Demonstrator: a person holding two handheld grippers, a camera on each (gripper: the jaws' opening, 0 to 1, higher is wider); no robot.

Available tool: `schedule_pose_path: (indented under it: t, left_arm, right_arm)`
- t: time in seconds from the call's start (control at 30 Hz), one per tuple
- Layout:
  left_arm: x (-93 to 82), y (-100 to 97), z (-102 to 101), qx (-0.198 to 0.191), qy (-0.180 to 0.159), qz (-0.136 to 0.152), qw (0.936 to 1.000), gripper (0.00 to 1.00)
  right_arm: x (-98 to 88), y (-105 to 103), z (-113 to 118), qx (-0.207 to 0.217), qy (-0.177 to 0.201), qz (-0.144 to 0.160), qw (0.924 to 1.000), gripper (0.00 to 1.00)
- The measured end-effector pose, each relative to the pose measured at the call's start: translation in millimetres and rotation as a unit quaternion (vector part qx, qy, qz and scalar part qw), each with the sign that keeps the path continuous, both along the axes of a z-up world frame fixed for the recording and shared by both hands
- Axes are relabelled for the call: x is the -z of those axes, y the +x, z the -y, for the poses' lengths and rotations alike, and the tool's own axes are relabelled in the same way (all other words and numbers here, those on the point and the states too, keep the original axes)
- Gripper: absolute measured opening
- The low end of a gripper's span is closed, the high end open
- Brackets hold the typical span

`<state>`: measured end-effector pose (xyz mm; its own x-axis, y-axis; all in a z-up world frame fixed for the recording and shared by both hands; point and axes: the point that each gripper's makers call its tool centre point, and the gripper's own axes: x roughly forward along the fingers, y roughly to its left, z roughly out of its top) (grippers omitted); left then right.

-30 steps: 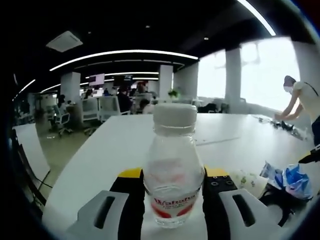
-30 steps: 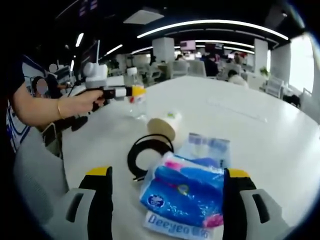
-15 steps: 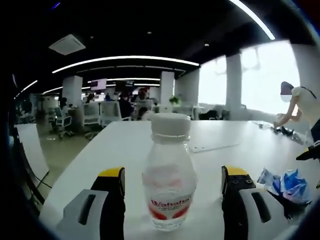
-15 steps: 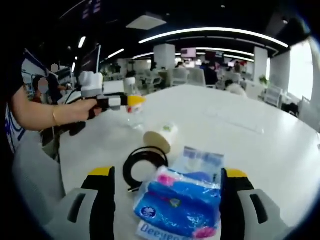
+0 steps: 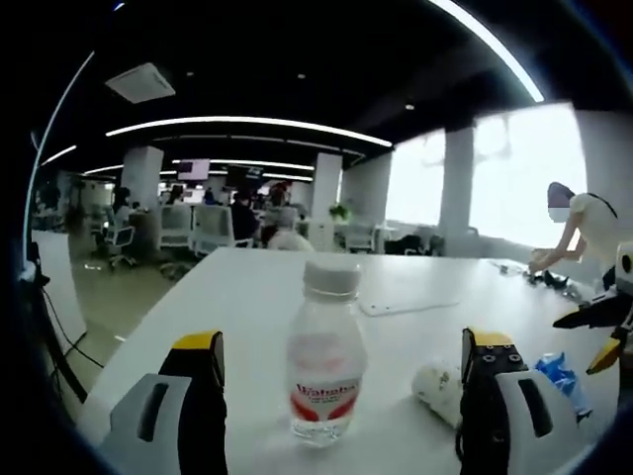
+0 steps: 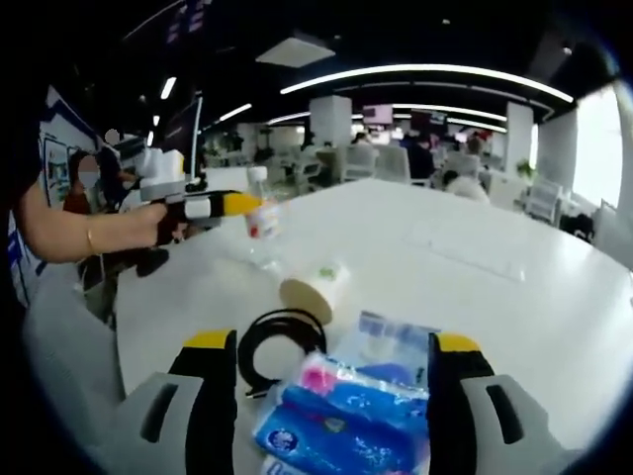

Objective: Arrange the tabletop items into an orderly group along one side of the table until the central work area is clear of visible clutter.

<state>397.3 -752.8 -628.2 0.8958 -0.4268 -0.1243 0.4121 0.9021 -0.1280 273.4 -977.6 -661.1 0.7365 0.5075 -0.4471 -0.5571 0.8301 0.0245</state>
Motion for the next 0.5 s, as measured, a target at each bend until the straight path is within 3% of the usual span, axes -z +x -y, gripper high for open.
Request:
schedule_pose_path:
  t: [0.5]
  left_arm:
    - [-0.2,-30.3,8,0.027,0.016,-0.017,0.9994,1.00]
  right_arm:
    - [2.8,19,-5,-0.006,-0.013,0.011,0.9998,0.59]
